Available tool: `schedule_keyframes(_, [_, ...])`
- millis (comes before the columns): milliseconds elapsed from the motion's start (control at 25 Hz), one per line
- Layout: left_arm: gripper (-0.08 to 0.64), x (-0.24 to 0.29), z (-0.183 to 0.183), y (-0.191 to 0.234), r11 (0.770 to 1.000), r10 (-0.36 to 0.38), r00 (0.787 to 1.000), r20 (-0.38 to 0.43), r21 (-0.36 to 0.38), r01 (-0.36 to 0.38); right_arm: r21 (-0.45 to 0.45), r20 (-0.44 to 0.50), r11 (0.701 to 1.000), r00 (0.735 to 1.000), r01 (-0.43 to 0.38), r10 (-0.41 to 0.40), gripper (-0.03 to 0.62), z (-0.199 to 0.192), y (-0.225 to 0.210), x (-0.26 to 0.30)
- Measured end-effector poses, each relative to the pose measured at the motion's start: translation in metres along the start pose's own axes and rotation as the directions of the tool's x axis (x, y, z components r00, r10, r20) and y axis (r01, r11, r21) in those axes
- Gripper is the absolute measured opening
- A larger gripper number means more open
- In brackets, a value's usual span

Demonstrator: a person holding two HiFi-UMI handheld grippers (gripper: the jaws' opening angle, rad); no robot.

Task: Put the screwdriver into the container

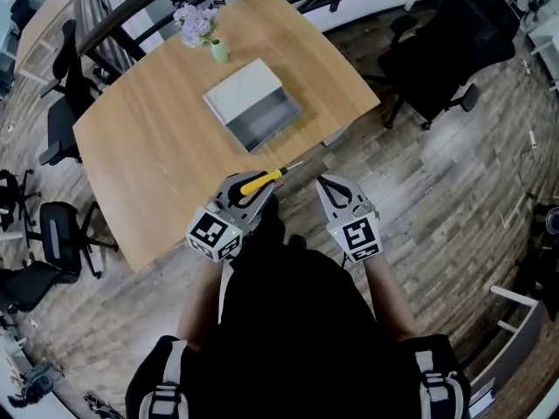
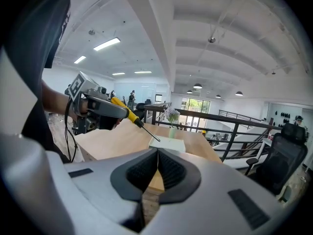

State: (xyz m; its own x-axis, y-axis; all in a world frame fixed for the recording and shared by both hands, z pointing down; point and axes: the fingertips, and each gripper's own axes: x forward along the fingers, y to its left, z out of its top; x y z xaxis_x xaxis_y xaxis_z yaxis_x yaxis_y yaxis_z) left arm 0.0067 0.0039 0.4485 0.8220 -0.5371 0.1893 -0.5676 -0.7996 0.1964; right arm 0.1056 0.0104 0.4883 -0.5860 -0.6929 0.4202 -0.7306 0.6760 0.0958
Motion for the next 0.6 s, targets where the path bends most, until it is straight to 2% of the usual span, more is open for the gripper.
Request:
schedule_keyframes(280, [0.092, 0.020, 0.012, 0.052, 1.000, -0.012, 1.000, -0.005, 0.006, 0.012, 0.012, -0.017, 0.999, 0.999, 0.048, -0.048, 0.025, 0.012, -0.026, 0.029])
schedule_keyframes(440, [0.092, 0.037, 0.019, 0.070, 0.999, -0.040, 0.999, -0.019, 0.035, 0.041, 0.006, -0.030, 0.997, 0.996, 0.083, -0.083, 0.025, 0.013, -0.042, 0.039])
schedule_keyframes(600, [0.092, 0.044, 0.021, 0.088, 0.997, -0.059, 0.998, -0.038, 0.049, 0.060, 0.037, -0.039, 0.993, 0.993, 0.109, -0.107, 0.025, 0.019, -0.050, 0.052])
